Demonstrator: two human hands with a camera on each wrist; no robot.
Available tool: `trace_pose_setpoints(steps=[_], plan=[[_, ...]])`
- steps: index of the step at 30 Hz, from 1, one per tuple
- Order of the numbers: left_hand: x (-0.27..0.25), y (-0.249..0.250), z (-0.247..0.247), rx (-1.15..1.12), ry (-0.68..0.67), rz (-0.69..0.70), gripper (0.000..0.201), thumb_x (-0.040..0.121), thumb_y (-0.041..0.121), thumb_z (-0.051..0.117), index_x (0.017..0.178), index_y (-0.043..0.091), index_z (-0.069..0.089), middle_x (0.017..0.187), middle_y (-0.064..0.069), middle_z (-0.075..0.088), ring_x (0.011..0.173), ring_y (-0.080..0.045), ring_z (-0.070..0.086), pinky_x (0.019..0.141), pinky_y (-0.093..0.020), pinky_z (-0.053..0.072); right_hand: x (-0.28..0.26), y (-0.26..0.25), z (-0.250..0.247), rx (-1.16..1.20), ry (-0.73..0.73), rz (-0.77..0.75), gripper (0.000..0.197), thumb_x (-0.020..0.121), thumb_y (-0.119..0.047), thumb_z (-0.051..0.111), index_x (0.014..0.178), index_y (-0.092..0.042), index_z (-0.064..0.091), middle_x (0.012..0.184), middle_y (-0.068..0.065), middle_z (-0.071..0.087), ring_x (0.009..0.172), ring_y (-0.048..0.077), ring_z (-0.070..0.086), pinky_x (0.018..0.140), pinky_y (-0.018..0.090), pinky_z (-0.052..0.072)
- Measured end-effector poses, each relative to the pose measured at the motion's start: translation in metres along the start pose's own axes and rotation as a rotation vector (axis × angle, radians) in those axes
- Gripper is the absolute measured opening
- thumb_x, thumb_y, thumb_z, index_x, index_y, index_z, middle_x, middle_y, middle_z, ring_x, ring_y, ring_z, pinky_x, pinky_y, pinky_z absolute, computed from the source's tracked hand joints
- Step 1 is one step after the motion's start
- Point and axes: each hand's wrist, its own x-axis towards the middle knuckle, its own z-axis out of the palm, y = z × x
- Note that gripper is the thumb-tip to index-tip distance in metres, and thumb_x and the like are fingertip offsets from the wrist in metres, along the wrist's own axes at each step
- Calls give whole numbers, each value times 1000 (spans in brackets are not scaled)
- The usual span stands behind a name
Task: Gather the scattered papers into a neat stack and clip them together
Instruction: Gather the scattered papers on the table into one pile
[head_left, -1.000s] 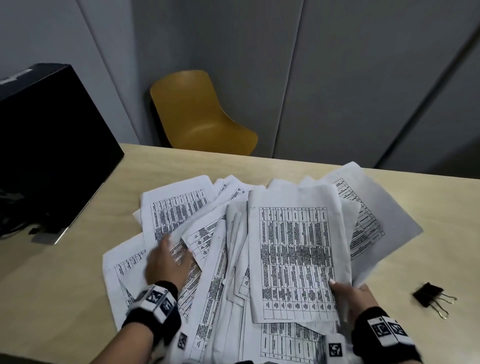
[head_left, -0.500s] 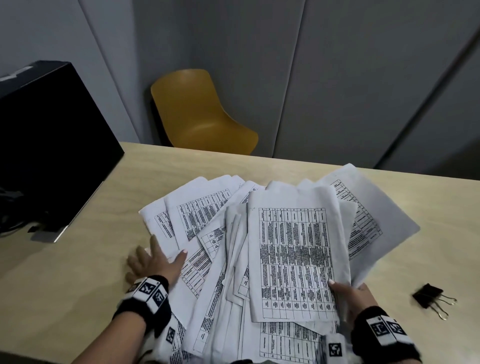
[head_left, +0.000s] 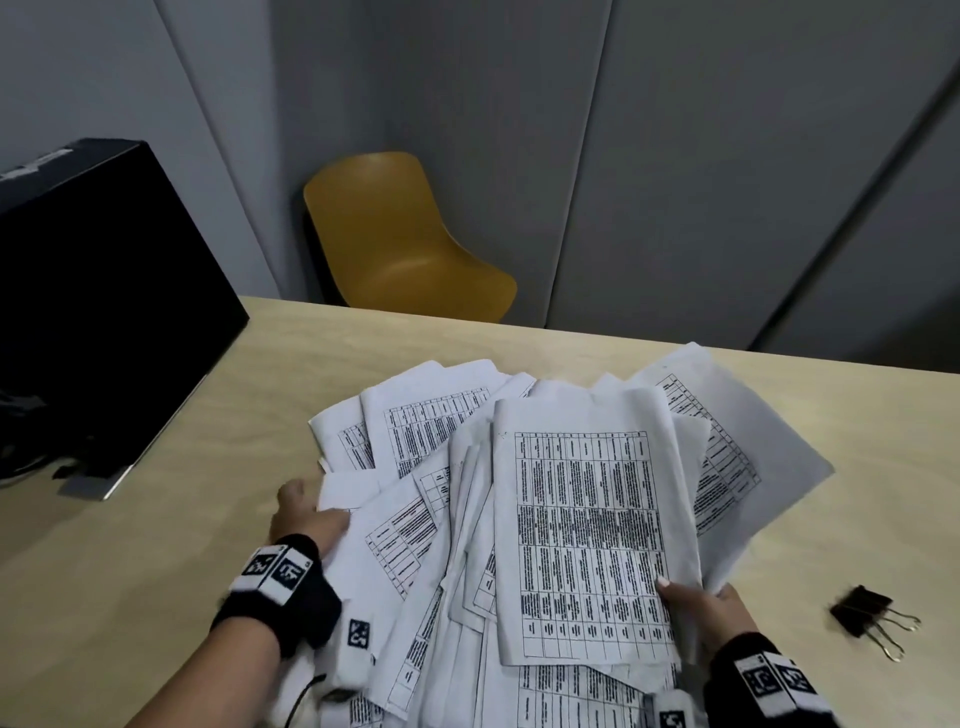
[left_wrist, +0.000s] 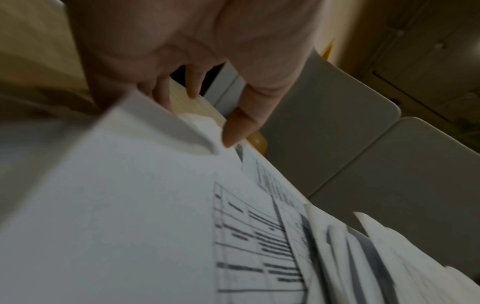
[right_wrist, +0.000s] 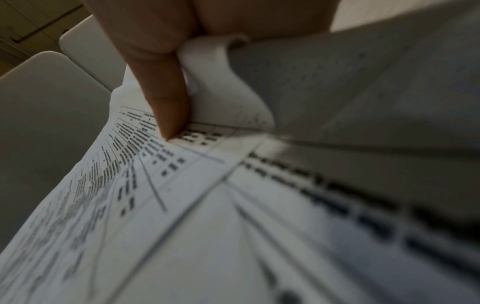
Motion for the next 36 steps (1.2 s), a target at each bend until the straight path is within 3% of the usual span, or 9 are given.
trace_pose_setpoints(steps=[5, 9, 12, 14, 16, 19, 26, 31, 36], plan=[[2, -11, -9, -83, 16, 149, 35, 71, -11, 58, 101, 8, 62, 87, -13, 66, 91, -29, 64, 88, -37, 49, 15, 9, 0, 20, -32, 11, 57, 56, -22, 80, 103, -5, 52, 88, 20, 67, 79, 36, 65, 69, 41, 51], [2, 19, -5, -278, -71, 214, 24, 79, -8, 60, 100, 4, 61, 95, -19, 64, 72, -21, 56, 67, -26, 46, 62, 38, -8, 4, -64, 28, 92, 20, -43, 88, 100, -13, 54, 89, 21, 70, 80, 40, 69, 73, 54, 55], [1, 30, 13, 1, -133, 152, 29, 80, 7, 65, 108, 3, 63, 114, -19, 66, 89, -25, 61, 82, -32, 48, 88, 52, -19, -6, -41, 16, 104, 9, -52, 83, 102, -17, 53, 92, 17, 72, 82, 38, 69, 74, 49, 54], [-5, 33, 24, 274, -125, 216, 44, 77, 24, 70, 115, 3, 59, 124, -17, 61, 109, -29, 59, 91, -31, 44, 81, 52, -17, 18, -96, 18, 101, 17, -51, 85, 107, -19, 52, 96, 16, 71, 85, 37, 68, 73, 48, 54], [-13, 37, 31, 338, -177, 216, 61, 73, 30, 74, 124, 3, 53, 131, -16, 56, 119, -30, 53, 94, -29, 41, 40, 26, -9, -3, -78, -8, 78, 41, -38, 88, 106, -10, 55, 91, 21, 70, 81, 39, 68, 73, 53, 54], [-16, 38, 36, 250, -327, 119, 47, 68, 24, 79, 108, 6, 63, 115, -16, 67, 103, -28, 62, 83, -26, 44, -15, -10, 0, -58, 2, -81, 30, 67, -8, 75, 90, 5, 60, 80, 31, 67, 80, 49, 65, 74, 61, 51], [-39, 35, 44, 407, -418, 147, 20, 80, 14, 61, 94, 10, 49, 79, -6, 54, 74, -23, 52, 60, -25, 38, -21, -12, 5, -42, 19, -110, 46, 56, -17, 78, 93, 3, 58, 81, 28, 67, 80, 43, 66, 79, 57, 53], [-41, 28, 43, 312, -417, 199, 30, 76, 21, 68, 100, 12, 53, 96, -9, 61, 88, -25, 57, 74, -26, 41, -25, -15, 3, -25, 24, -166, 20, 77, -3, 67, 89, 4, 53, 75, 20, 62, 73, 34, 60, 68, 40, 49], [-47, 22, 40, 272, -281, 277, 29, 84, 15, 62, 109, 2, 57, 88, -13, 56, 80, -25, 52, 69, -25, 36, -25, -14, 4, 4, 36, -175, 22, 78, -3, 67, 92, 2, 51, 75, 20, 60, 69, 29, 57, 58, 31, 43]])
